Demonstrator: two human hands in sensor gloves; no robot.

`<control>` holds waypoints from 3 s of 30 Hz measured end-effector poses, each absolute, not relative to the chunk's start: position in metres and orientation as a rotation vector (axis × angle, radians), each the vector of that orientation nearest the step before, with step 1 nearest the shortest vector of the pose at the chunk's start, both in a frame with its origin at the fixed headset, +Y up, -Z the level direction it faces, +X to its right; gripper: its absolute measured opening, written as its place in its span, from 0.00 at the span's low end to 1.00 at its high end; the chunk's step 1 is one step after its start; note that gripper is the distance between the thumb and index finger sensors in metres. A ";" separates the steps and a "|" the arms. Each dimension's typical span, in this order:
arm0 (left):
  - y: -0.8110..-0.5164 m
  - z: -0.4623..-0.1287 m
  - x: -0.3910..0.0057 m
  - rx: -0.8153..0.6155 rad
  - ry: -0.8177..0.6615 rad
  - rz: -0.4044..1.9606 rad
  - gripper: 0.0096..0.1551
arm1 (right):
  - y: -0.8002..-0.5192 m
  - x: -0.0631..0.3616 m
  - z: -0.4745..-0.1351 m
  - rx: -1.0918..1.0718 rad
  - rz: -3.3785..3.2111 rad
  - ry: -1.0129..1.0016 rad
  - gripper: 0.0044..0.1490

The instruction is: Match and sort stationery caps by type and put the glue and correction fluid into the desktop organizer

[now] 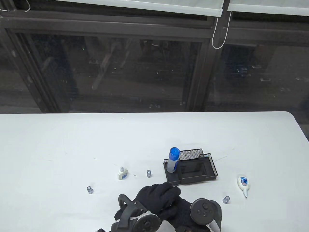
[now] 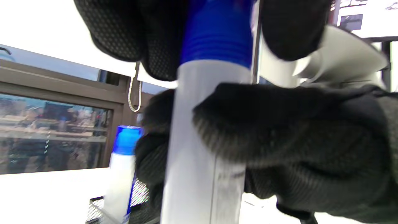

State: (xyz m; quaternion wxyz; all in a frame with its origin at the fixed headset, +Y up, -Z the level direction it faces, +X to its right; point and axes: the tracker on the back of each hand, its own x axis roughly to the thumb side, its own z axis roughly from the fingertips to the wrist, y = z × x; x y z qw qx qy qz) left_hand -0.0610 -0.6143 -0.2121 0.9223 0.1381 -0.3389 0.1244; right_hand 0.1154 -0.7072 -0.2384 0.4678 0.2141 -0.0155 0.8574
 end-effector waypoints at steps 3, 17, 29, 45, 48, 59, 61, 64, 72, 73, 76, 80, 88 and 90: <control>-0.614 -0.213 -0.060 0.279 -0.732 0.281 0.33 | -0.707 0.115 -0.239 0.548 2.137 -0.025 0.44; -0.617 -0.214 -0.057 0.266 -0.734 0.249 0.33 | -0.700 0.110 -0.232 0.539 2.253 -0.096 0.44; -0.593 -0.245 -0.136 0.354 -0.465 0.292 0.38 | -0.699 0.125 -0.237 0.453 2.165 -0.117 0.46; -0.707 -0.265 -0.209 0.148 -0.142 0.173 0.38 | -0.689 0.134 -0.248 0.320 2.233 -0.126 0.47; -0.710 -0.264 -0.209 0.131 -0.150 0.182 0.38 | -0.683 0.139 -0.255 0.282 2.276 -0.160 0.47; -0.714 -0.265 -0.213 0.096 -0.146 0.211 0.37 | -0.660 0.141 -0.304 0.076 2.291 -0.190 0.47; -0.714 -0.264 -0.213 0.096 -0.146 0.217 0.37 | -0.669 0.137 -0.314 0.047 2.297 -0.194 0.47; -0.715 -0.264 -0.213 0.093 -0.147 0.218 0.37 | -0.685 0.131 -0.323 0.037 2.327 -0.178 0.47; -0.715 -0.264 -0.212 0.085 -0.147 0.221 0.37 | -0.707 0.121 -0.328 0.027 2.400 -0.225 0.47; -0.715 -0.264 -0.212 0.083 -0.147 0.220 0.37 | -0.709 0.121 -0.329 0.026 2.405 -0.223 0.47; -0.716 -0.263 -0.211 0.080 -0.151 0.218 0.37 | -0.714 0.121 -0.331 0.003 2.434 -0.200 0.47; -0.717 -0.264 -0.211 0.074 -0.150 0.218 0.37 | -0.717 0.121 -0.330 -0.025 2.487 -0.206 0.47; -0.717 -0.263 -0.211 0.072 -0.145 0.223 0.37 | -0.694 0.130 -0.319 -0.063 2.497 -0.212 0.49; -0.717 -0.263 -0.211 0.068 -0.145 0.231 0.37 | -0.680 0.133 -0.309 -0.070 2.522 -0.234 0.48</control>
